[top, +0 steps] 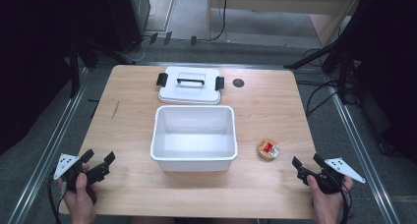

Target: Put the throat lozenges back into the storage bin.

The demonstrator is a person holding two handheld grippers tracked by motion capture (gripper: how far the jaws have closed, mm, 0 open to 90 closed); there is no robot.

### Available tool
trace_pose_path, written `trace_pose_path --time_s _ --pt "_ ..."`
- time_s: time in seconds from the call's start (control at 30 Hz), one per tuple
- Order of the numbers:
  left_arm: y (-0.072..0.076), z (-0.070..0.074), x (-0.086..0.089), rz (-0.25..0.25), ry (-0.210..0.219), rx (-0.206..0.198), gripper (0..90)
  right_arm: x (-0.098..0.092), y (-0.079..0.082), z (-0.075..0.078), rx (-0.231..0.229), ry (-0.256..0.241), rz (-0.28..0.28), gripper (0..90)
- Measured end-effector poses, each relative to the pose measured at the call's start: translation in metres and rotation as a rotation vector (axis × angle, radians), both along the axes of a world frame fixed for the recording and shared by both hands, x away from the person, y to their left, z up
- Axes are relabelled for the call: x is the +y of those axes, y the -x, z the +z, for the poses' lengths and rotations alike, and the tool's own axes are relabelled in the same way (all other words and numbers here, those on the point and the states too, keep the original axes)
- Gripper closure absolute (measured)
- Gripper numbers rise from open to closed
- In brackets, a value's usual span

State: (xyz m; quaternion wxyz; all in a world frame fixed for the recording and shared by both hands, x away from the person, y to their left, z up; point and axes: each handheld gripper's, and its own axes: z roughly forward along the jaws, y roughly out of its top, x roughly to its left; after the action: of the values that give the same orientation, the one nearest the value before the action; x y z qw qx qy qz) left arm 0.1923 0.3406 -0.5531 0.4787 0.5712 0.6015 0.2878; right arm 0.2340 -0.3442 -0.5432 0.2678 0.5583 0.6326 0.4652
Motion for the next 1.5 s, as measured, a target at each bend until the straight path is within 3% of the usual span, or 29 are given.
trace_pose_path --time_s 0.13,0.17,0.23,0.27,0.3,0.33,0.37,0.47,0.5,0.6,0.73,0.87,0.93,0.97,1.0,1.03,1.1,1.23,1.33,1.5 --pt "0.000 0.000 -0.001 0.000 -0.014 0.000 14.3 0.003 -0.002 0.003 0.037 0.000 0.028 14.0" --pt "0.001 0.000 -0.002 0.000 -0.017 -0.003 14.3 0.007 -0.003 0.007 0.072 0.012 0.065 14.0" --pt "0.001 0.000 -0.003 0.002 -0.025 -0.009 14.4 0.013 -0.006 0.012 0.118 0.060 0.077 14.0" --pt "0.001 0.000 -0.003 0.002 -0.025 -0.009 14.4 0.013 -0.006 0.012 0.118 0.060 0.077 14.0" --pt "0.002 0.001 -0.003 -0.002 -0.033 -0.008 14.4 0.020 -0.009 0.018 0.163 0.091 0.087 14.0" --pt "0.002 0.001 -0.003 -0.002 -0.033 -0.008 14.4 0.020 -0.009 0.018 0.163 0.091 0.087 14.0" --pt "0.002 0.000 -0.005 -0.003 -0.038 -0.012 14.4 0.027 -0.012 0.022 0.198 0.122 0.106 14.0" --pt "0.002 0.001 -0.006 -0.001 -0.043 -0.008 14.5 0.033 -0.017 0.025 0.231 0.143 0.113 13.8" --pt "0.002 0.001 -0.006 -0.003 -0.047 -0.008 14.5 0.039 -0.021 0.027 0.259 0.193 0.100 13.9" --pt "0.002 0.001 -0.005 -0.005 -0.046 -0.009 14.5 0.043 -0.025 0.029 0.293 0.218 0.089 13.9" --pt "0.002 0.000 -0.004 -0.008 -0.034 -0.002 14.4 0.051 -0.036 0.038 0.381 0.266 0.131 13.2" --pt "0.001 0.001 -0.005 -0.014 -0.039 0.002 14.5 0.056 -0.042 0.044 0.410 0.313 0.147 13.2" --pt "0.002 0.000 -0.005 -0.014 -0.035 -0.004 14.5 0.059 -0.047 0.048 0.451 0.333 0.160 8.2" --pt "0.002 0.000 -0.004 -0.015 -0.033 -0.005 14.5 0.063 -0.051 0.051 0.500 0.353 0.200 0.9" --pt "0.002 0.000 -0.004 -0.015 -0.033 -0.005 14.5 0.063 -0.051 0.051 0.500 0.353 0.200 0.9" --pt "0.002 0.000 -0.004 -0.016 -0.030 -0.005 14.5 0.065 -0.056 0.054 0.541 0.364 0.216 0.6" --pt "0.002 0.000 -0.004 -0.015 -0.030 -0.005 14.5 0.065 -0.058 0.054 0.556 0.365 0.216 0.0" --pt "0.002 0.000 -0.004 -0.014 -0.030 -0.004 14.5 0.072 -0.068 0.057 0.642 0.369 0.245 0.0" --pt "0.002 0.000 -0.004 -0.014 -0.028 -0.004 14.5 0.078 -0.072 0.057 0.662 0.386 0.260 0.0" --pt "0.002 0.000 -0.003 -0.015 -0.026 -0.002 14.5 0.094 -0.086 0.061 0.708 0.434 0.239 0.0"
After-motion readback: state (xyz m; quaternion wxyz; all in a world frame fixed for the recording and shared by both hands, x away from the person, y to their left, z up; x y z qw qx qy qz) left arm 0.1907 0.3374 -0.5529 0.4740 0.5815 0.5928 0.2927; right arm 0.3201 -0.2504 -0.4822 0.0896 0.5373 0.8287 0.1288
